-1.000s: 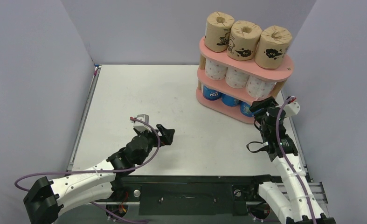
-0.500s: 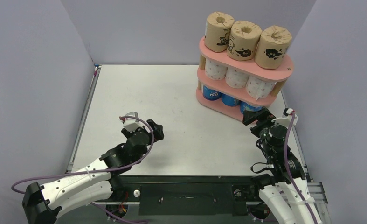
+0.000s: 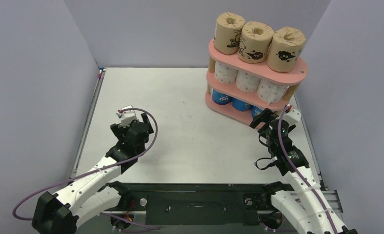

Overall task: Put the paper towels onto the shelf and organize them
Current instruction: Reset both arms

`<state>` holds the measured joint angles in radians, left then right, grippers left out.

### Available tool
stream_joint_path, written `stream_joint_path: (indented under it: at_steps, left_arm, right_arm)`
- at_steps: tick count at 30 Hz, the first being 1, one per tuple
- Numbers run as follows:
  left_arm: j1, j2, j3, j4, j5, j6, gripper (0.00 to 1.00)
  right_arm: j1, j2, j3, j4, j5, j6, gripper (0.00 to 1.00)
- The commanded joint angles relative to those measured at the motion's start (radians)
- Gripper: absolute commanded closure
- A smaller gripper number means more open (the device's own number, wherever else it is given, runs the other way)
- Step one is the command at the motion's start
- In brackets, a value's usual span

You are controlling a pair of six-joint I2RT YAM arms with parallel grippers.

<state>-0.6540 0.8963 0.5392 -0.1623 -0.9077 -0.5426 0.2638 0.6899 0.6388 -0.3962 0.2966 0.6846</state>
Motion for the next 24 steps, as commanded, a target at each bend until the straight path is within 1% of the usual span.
stream_joint_path:
  at_steps: [1,2,3,4,5,6,7,8,10,11,13,15,17,18,19,20,21,24]
  left_arm:
    - [0.163,0.008,-0.017,0.230,0.087,0.236,0.04]
    - [0.195,0.008,-0.033,0.267,0.103,0.258,0.04]
    - [0.274,0.011,-0.075,0.358,0.157,0.306,0.04]
    - [0.315,0.015,-0.094,0.443,0.172,0.318,0.04]
    - [0.368,0.023,-0.126,0.477,0.163,0.301,0.03]
    - [0.384,0.028,-0.146,0.553,0.157,0.315,0.03]
    - [0.396,0.053,-0.184,0.602,0.162,0.330,0.03]
    - [0.397,0.071,-0.218,0.700,0.161,0.335,0.03]
    - [0.410,0.157,-0.232,0.811,0.162,0.319,0.03]
    - [0.414,0.236,-0.230,0.843,0.161,0.319,0.04]
    - [0.412,0.336,-0.223,0.933,0.195,0.392,0.04]
    - [0.420,0.397,-0.231,0.995,0.221,0.408,0.04]
    - [0.433,0.444,-0.233,1.067,0.238,0.427,0.04]
    - [0.441,0.479,-0.234,1.088,0.259,0.431,0.04]
    - [0.442,0.497,-0.234,1.125,0.255,0.435,0.04]
    - [0.444,0.527,-0.235,1.148,0.253,0.438,0.04]
    - [0.449,0.533,-0.239,1.168,0.262,0.440,0.04]
    - [0.492,0.519,-0.275,1.201,0.379,0.425,0.04]
  right_arm:
    - [0.007,-0.032,-0.016,0.146,0.086,-0.148,0.16]
    - [0.007,-0.038,-0.034,0.167,0.088,-0.170,0.16]
    - [0.006,-0.049,-0.046,0.205,0.093,-0.192,0.16]
    - [0.006,-0.052,-0.067,0.219,0.117,-0.196,0.16]
    - [0.005,-0.050,-0.074,0.241,0.126,-0.199,0.16]
    - [0.000,-0.043,-0.084,0.252,0.146,-0.207,0.16]
    - [-0.004,-0.022,-0.086,0.254,0.162,-0.222,0.15]
    - [-0.020,-0.010,-0.089,0.264,0.189,-0.226,0.16]
    - [-0.049,0.043,-0.105,0.312,0.212,-0.247,0.15]
    - [-0.051,0.056,-0.125,0.334,0.229,-0.253,0.15]
    - [-0.052,0.094,-0.152,0.400,0.294,-0.274,0.15]
    - [-0.053,0.109,-0.185,0.468,0.348,-0.302,0.15]
    - [-0.072,0.107,-0.240,0.622,0.382,-0.340,0.15]
    - [-0.081,0.103,-0.262,0.669,0.385,-0.366,0.15]
    - [-0.097,0.101,-0.311,0.767,0.381,-0.375,0.15]
    - [-0.104,0.109,-0.332,0.810,0.381,-0.395,0.15]
    - [-0.113,0.118,-0.369,0.892,0.392,-0.403,0.15]
    - [-0.124,0.205,-0.410,1.015,0.417,-0.427,0.15]
